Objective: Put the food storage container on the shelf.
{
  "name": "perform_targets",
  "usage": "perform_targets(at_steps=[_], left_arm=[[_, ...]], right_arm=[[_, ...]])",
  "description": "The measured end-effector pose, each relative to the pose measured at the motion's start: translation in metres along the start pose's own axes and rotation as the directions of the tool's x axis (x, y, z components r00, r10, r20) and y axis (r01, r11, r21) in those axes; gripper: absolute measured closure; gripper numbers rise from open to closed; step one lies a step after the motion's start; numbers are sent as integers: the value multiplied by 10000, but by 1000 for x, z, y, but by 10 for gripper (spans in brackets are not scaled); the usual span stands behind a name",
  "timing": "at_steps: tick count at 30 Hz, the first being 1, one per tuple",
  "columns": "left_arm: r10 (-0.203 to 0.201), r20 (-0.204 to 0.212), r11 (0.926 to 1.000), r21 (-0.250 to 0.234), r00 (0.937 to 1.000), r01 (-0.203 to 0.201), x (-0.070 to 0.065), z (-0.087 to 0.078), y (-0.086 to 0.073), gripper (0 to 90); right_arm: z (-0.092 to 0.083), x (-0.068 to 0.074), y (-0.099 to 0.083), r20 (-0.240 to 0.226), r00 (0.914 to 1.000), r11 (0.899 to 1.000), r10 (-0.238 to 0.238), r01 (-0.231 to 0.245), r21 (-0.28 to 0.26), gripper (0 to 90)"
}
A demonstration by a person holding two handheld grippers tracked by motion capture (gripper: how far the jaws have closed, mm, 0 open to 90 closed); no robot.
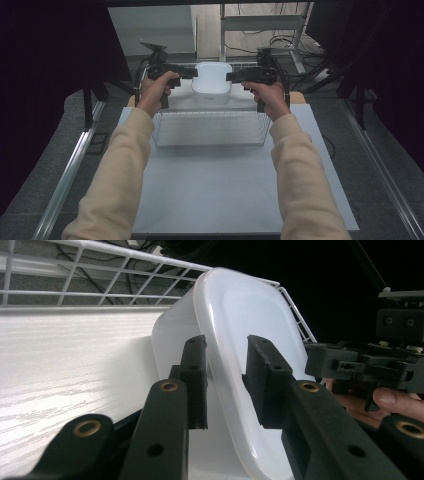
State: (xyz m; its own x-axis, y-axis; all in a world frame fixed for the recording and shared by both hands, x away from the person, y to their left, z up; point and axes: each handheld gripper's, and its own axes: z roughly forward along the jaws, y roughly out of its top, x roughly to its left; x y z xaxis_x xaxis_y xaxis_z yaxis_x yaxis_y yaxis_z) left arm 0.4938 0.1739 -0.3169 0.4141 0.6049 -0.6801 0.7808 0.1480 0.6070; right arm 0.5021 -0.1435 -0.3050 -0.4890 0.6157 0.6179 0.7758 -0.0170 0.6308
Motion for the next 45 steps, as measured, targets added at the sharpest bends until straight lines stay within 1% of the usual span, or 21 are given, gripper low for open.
perform_targets(at_steps=[6, 10, 15, 18, 19, 20, 21, 22, 23, 24, 25, 28, 29, 31, 32, 33, 34, 35, 37, 39, 45], left_arm=[[15, 54, 10000, 72, 10000, -15, 3, 1, -3, 655], [359, -257, 9989, -279, 9990, -366, -3, -2, -6, 499], [1314, -336, 9893, -597, 9908, -1333, -19, -19, -15, 330], [1839, -343, 9795, -772, 9823, -1861, -29, -37, -27, 316], [2024, -584, 9753, -781, 9776, -2066, -33, -44, -33, 316], [2479, -937, 9646, -691, 9643, -2547, -38, -53, -43, 305], [2479, -937, 9646, -691, 9643, -2547, -38, -53, -43, 302], [2846, -1254, 9539, -619, 9504, -2938, -42, -64, -56, 298], [2846, -1254, 9539, -619, 9504, -2938, -42, -64, -56, 298], [3202, -1443, 9423, -532, 9363, -3305, -46, -73, -72, 295], [3202, -1443, 9423, -532, 9363, -3305, -46, -73, -72, 294], [3660, -1688, 9249, -427, 9152, -3778, -50, -86, -105, 292], [3721, -1704, 9222, -441, 9124, -3843, -50, -88, -113, 288], [4074, -1958, 9070, -272, 8920, -4202, -51, -93, -134, 284], [4332, -2095, 8942, -219, 8766, -4471, -49, -98, -151, 284], [4332, -2095, 8942, -219, 8766, -4471, -49, -98, -151, 283], [4534, -2201, 8838, -145, 8637, -4677, -46, -102, -169, 282], [4586, -2268, 8814, -71, 8592, -4723, -44, -103, -178, 282], [4624, -2292, 8798, -17, 8565, -4754, -41, -104, -185, 280], [4499, -2369, 8864, 12, 8611, -4629, -32, -106, -202, 279], [4187, -2431, 9063, 512, 8750, -4195, -5, -100, -240, 277]], right_arm=[[4, -9, 1, -263, 9995, 9998, 181, -184, -119, 623], [2, -3, 0, -111, 9997, 9984, -202, 196, -524, 474], [-18, 16, -7, 328, 9898, 9832, -1387, 1416, -1150, 353], [-39, 29, -21, 519, 9650, 9578, -2571, 2616, -1192, 322], [-39, 29, -21, 519, 9650, 9578, -2571, 2616, -1192, 322], [-52, 36, -35, 774, 9415, 9367, -3280, 3348, -1022, 309], [-52, 36, -35, 774, 9415, 9367, -3280, 3348, -1022, 309], [-61, 41, -50, 1012, 9191, 9165, -3808, 3897, -907, 301], [-61, 41, -50, 1012, 9191, 9165, -3808, 3897, -907, 301], [-71, 43, -66, 1101, 9019, 8989, -4177, 4279, -940, 301], [-71, 43, -66, 1101, 9019, 8989, -4177, 4279, -940, 301], [-83, 43, -92, 1209, 8910, 8882, -4377, 4493, -956, 299], [-91, 41, -109, 1297, 8804, 8783, -4561, 4688, -935, 299], [-95, 40, -118, 1381, 8761, 8745, -4620, 4759, -937, 299], [-102, 35, -134, 1560, 8634, 8625, -4798, 4968, -968, 299], [-102, 35, -134, 1560, 8634, 8625, -4798, 4968, -968, 299], [-106, 29, -150, 1608, 8579, 8573, -4879, 5057, -964, 299], [-108, 26, -156, 1639, 8556, 8549, -4910, 5094, -982, 299], [-110, 22, -163, 1651, 8555, 8543, -4908, 5097, -1017, 299], [-112, 9, -187, 1595, 8651, 8633, -4756, 4938, -1046, 299], [-111, -10, -218, 1666, 8780, 8806, -4488, 4663, -848, 299]])
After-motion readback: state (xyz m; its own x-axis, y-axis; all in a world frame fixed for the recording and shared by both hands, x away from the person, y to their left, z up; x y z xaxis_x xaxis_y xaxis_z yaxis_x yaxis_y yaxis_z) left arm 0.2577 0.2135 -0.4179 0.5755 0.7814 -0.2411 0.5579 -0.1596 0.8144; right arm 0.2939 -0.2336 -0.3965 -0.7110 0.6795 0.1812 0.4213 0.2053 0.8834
